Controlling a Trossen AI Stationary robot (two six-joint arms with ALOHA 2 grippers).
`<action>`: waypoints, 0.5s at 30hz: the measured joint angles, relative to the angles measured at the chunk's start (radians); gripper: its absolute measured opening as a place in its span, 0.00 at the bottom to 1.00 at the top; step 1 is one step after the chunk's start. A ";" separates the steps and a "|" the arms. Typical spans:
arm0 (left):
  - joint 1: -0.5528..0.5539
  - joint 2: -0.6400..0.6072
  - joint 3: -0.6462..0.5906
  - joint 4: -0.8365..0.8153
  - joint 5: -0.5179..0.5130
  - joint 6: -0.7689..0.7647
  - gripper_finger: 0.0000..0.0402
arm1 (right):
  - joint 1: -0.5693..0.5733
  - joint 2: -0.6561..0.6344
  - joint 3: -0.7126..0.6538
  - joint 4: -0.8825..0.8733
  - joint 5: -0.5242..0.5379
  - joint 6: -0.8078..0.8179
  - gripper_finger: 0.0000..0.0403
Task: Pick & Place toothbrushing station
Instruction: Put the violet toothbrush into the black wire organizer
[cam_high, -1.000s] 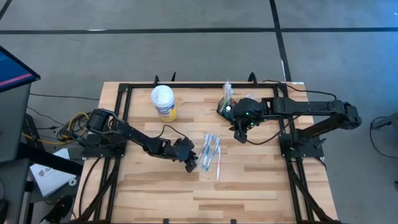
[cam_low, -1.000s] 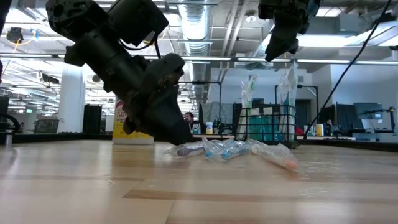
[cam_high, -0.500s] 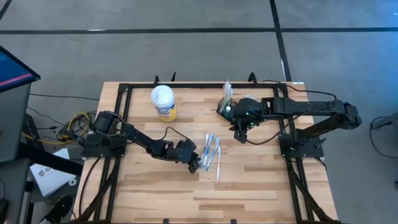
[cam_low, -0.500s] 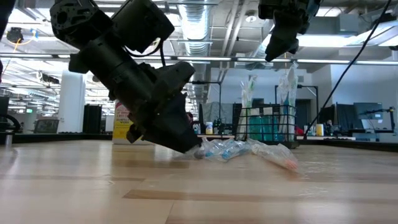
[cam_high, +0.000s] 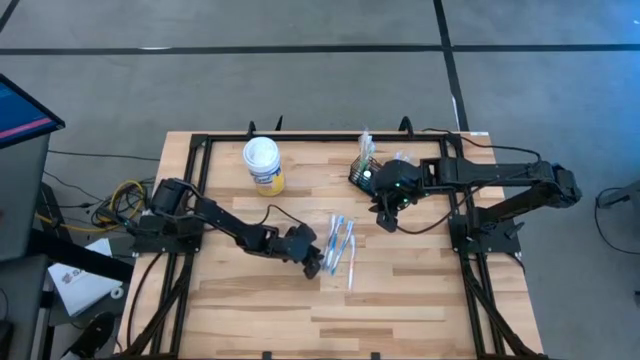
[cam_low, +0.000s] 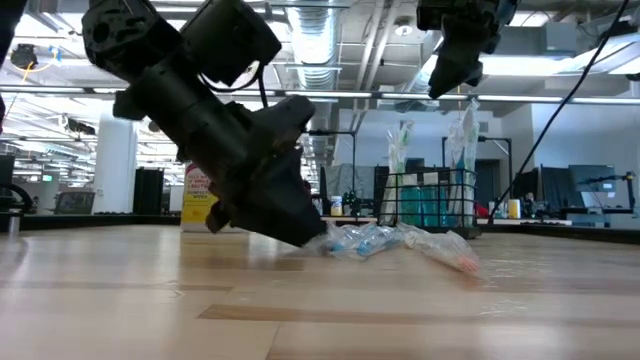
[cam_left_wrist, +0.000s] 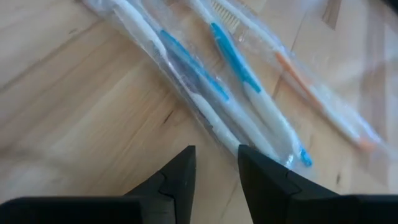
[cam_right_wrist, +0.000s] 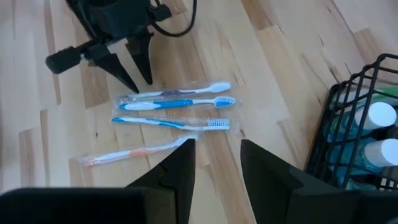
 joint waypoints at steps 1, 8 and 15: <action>0.003 0.011 0.000 0.026 0.002 -0.008 0.29 | 0.002 0.000 0.000 0.000 0.000 0.000 0.29; 0.007 0.037 0.000 0.106 0.037 -0.023 0.29 | 0.014 0.000 0.000 -0.006 0.000 0.000 0.29; 0.020 0.051 -0.001 0.145 0.051 -0.029 0.28 | 0.018 0.000 0.000 -0.005 0.000 0.000 0.29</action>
